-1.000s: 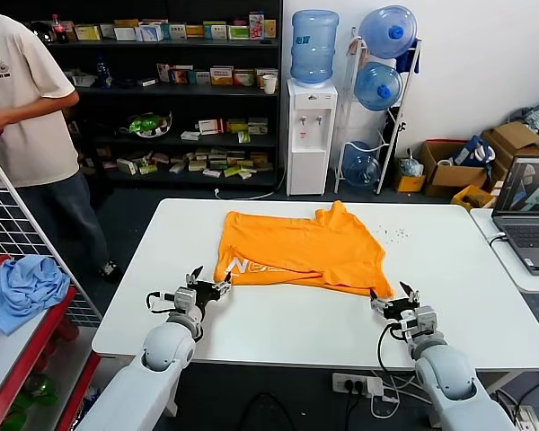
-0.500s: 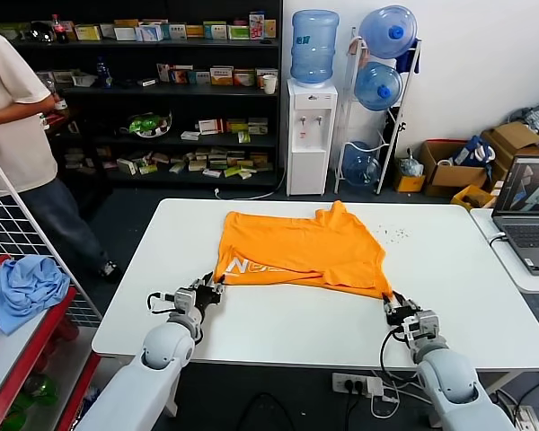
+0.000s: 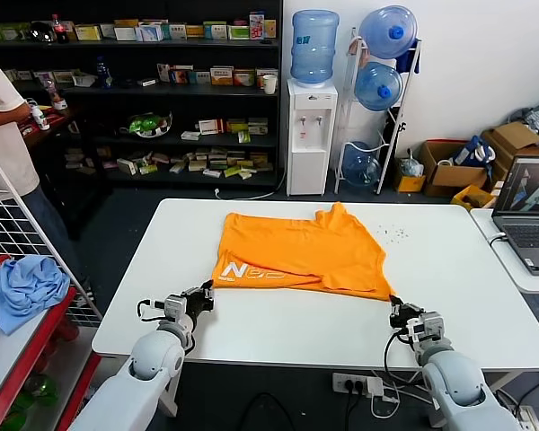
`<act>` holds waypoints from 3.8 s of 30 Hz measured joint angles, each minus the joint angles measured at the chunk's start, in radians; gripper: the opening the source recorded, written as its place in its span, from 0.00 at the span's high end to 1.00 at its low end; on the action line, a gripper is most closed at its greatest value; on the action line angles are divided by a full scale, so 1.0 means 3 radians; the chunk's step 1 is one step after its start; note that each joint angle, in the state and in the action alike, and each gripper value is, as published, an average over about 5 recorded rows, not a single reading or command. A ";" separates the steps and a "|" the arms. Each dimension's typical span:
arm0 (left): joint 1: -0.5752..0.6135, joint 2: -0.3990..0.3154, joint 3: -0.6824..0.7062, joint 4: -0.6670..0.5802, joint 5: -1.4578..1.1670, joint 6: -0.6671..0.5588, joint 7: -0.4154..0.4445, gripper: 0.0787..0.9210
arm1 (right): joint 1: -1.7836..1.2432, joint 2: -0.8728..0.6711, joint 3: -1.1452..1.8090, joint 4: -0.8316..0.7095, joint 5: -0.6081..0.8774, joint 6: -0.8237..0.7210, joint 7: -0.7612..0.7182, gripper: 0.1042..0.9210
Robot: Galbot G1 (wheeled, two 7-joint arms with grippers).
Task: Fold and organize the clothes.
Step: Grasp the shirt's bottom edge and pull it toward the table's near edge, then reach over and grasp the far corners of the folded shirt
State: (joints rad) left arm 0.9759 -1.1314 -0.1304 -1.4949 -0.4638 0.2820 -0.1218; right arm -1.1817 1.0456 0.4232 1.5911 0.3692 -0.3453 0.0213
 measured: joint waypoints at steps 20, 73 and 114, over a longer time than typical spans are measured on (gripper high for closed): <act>0.0699 0.0408 -0.0205 -0.0760 -0.0135 0.0137 -0.0101 0.99 | -0.0664 -0.0251 0.0087 0.0687 0.0101 -0.0239 0.0239 0.98; -0.1284 -0.0097 0.0524 0.0729 -0.0706 0.0442 -0.0105 0.12 | 0.1849 -0.0192 -0.0791 -0.1066 0.1334 -0.0571 -0.0085 0.12; -0.1807 -0.0493 0.0520 0.2103 -0.0458 0.0205 0.0153 0.72 | 0.2709 0.0861 -0.0677 -0.2976 0.0500 -0.0103 -0.0670 0.89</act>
State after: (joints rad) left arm 0.4338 -1.2793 0.0255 -0.8639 -0.6011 0.3435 -0.0760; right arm -0.3690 1.3039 0.2201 0.6983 0.5193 -0.3763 -0.1796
